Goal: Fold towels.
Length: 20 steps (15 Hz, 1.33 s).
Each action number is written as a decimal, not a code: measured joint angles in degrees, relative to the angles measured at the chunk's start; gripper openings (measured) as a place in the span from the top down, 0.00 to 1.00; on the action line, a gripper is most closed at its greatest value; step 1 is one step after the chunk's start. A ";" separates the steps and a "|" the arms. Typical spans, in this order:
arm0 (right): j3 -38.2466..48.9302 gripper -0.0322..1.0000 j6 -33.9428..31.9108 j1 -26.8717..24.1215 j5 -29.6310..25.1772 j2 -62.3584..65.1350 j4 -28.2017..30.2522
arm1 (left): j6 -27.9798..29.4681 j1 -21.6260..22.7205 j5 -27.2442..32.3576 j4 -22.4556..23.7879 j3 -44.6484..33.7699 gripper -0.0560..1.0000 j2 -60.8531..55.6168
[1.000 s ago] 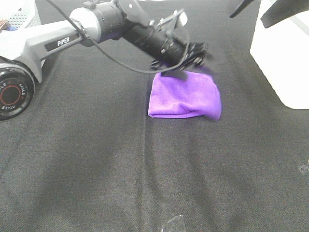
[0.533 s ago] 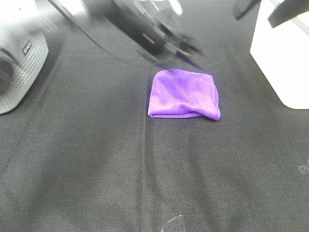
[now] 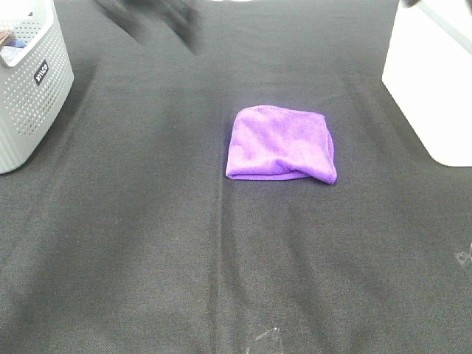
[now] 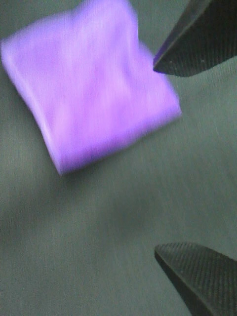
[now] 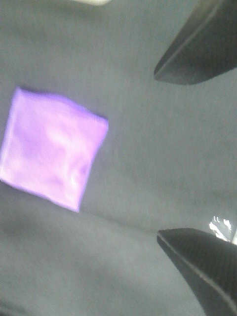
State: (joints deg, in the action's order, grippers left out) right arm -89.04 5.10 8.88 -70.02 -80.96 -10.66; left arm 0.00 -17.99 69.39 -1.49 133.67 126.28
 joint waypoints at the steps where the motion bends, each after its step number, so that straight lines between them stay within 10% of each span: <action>1: 1.15 0.23 -0.06 0.00 0.11 2.86 0.63 | 0.00 2.86 -0.06 0.29 -3.15 0.15 -4.01; 5: 11.00 0.23 0.00 0.00 0.11 16.21 1.55 | 0.00 11.69 -0.06 1.49 -25.55 0.15 -22.63; 13: 35.98 0.23 0.06 0.00 0.06 51.57 0.57 | 3.38 12.61 -6.25 1.95 -77.18 0.15 -75.63; 20: 50.48 0.23 1.60 0.00 0.00 77.23 0.52 | 3.38 12.61 -3.04 4.70 -92.65 0.16 -116.77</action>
State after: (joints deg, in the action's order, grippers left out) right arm -38.56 6.70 8.88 -70.02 -3.72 -10.14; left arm 3.38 -5.39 66.35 3.21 41.02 9.51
